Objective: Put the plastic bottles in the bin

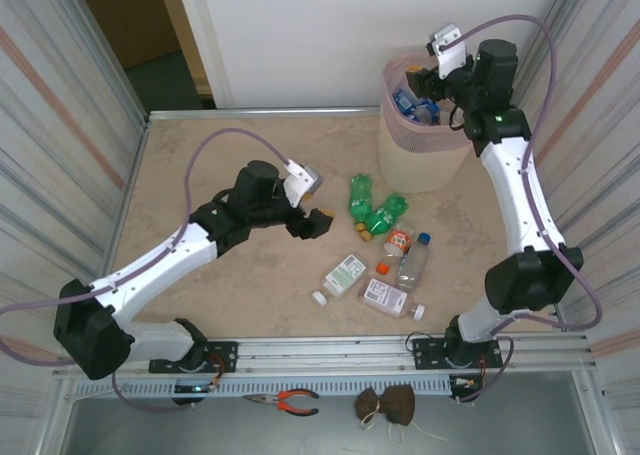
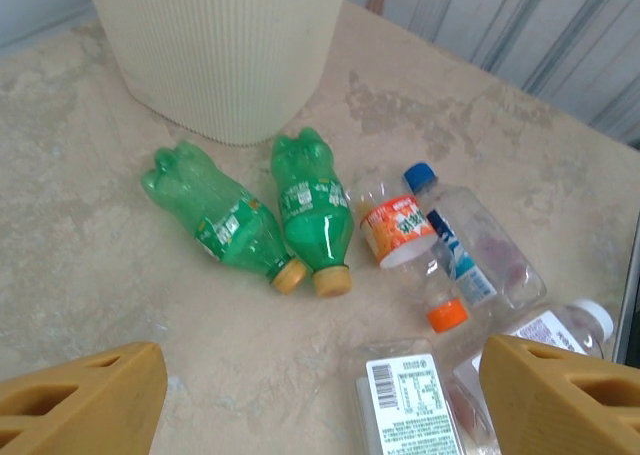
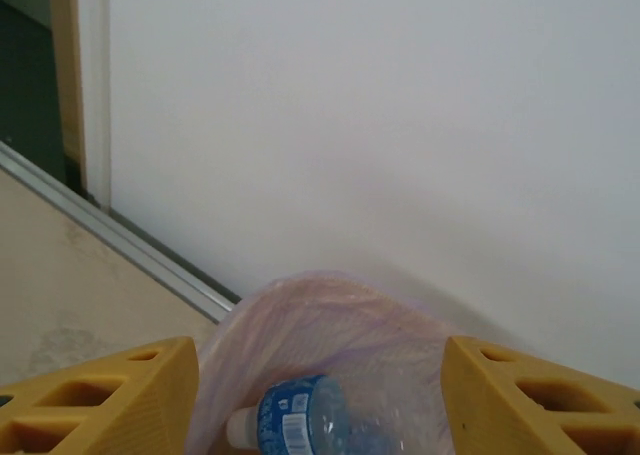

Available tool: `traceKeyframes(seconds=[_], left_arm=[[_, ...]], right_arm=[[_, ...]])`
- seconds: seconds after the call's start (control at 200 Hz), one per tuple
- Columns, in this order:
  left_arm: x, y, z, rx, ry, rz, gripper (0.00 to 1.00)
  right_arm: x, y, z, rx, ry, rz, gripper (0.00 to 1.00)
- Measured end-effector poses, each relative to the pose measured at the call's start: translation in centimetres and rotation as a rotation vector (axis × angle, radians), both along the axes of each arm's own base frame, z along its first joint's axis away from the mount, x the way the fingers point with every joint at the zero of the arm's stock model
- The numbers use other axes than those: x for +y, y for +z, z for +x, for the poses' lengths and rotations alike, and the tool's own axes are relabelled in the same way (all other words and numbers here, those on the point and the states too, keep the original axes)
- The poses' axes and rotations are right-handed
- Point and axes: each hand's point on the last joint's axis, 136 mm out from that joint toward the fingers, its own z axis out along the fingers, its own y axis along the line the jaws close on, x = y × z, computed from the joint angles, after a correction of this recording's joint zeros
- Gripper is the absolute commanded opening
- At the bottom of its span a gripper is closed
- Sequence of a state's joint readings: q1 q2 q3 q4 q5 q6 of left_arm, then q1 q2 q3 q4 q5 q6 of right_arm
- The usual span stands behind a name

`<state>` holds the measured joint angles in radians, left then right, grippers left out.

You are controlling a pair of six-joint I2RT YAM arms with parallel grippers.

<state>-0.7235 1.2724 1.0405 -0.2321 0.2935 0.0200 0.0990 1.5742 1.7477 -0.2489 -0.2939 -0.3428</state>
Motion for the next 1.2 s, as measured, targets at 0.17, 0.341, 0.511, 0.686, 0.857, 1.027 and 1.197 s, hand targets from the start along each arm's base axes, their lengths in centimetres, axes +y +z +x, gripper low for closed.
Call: traceKeyframes(seconds=[0.17,0.341,0.511,0.686,0.857,1.027,1.197], left_arm=[[-0.4,-1.2,-0.5,0.024,-0.016,0.034,0.8],[-0.5,-1.7,-0.8,0.027,-0.013,0.057,0.79],[-1.0,-3.7,-1.8,0.055,-0.023,0.128,0.78],[-1.5,-6.6,-3.6,0.101,-0.052,0.229,0.78],[-1.4,-8.6,-5.1,0.131,-0.068,0.278,0.77],[-0.5,-10.1,-5.3,0.162,-0.039,0.307,0.77],[-0.1,-10.0,-5.4,0.161,-0.014,0.301,0.77]], right_arm=[[-0.9,-1.1,-0.4,0.082,-0.054,0.091,0.57],[-1.9,-3.0,0.1,0.177,-0.112,0.165,0.52],[-1.9,-5.5,0.2,0.262,-0.139,0.227,0.46],[-1.9,-7.6,0.1,0.33,-0.16,0.271,0.37],[-1.7,-7.0,2.5,0.336,-0.146,0.324,0.31],[-1.1,-6.7,8.2,0.326,-0.126,0.361,0.26],[-0.6,-9.7,11.5,0.379,-0.123,0.367,0.24]])
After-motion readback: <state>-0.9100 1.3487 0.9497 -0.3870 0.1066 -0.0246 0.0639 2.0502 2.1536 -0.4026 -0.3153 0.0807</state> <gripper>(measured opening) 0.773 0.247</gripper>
